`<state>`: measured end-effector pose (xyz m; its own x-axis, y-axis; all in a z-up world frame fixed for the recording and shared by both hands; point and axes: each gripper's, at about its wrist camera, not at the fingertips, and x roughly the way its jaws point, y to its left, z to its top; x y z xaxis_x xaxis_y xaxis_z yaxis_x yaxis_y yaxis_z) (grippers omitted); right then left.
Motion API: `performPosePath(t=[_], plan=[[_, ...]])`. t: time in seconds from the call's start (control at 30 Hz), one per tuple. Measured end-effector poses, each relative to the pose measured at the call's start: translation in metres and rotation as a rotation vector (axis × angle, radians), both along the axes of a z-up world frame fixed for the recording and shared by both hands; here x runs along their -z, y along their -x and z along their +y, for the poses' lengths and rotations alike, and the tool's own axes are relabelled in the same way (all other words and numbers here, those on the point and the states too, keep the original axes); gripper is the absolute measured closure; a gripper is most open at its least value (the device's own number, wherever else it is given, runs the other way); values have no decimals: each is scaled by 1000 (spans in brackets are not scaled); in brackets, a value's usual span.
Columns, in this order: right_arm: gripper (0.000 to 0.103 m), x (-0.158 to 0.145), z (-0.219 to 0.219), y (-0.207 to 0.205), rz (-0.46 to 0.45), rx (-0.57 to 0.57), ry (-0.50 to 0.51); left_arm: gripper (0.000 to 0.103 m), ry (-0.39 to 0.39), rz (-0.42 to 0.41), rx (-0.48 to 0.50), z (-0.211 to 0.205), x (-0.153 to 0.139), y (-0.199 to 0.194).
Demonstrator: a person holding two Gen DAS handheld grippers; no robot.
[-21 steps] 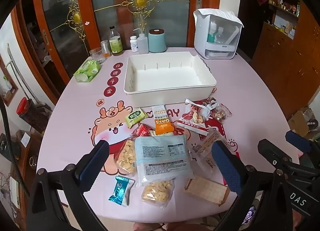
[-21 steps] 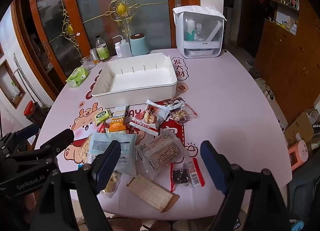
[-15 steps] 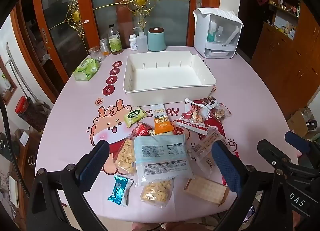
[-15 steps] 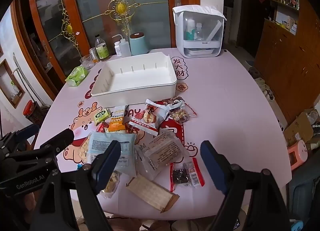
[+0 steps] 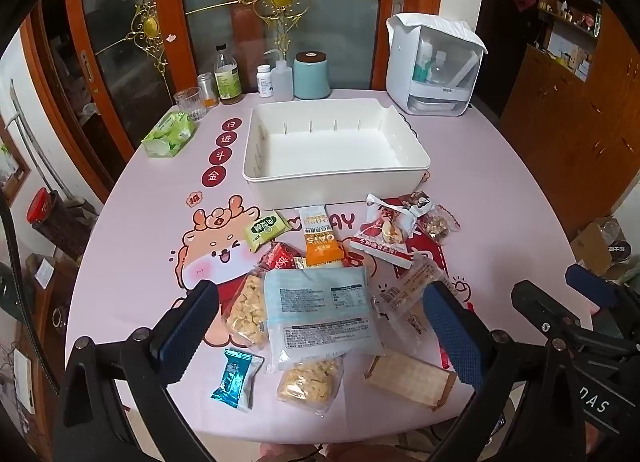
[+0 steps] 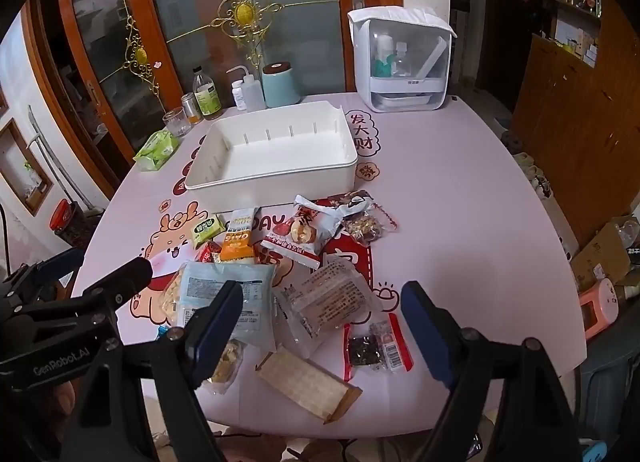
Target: Organize snacks
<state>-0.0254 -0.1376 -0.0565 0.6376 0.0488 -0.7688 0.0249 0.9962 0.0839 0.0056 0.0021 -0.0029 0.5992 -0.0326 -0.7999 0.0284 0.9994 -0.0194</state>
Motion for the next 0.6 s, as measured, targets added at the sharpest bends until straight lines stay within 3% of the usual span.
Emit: performPosePath(t=[0.6], plan=[[21, -3, -1, 3, -4, -3, -15, 2, -4, -3, 9, -2, -3, 0]])
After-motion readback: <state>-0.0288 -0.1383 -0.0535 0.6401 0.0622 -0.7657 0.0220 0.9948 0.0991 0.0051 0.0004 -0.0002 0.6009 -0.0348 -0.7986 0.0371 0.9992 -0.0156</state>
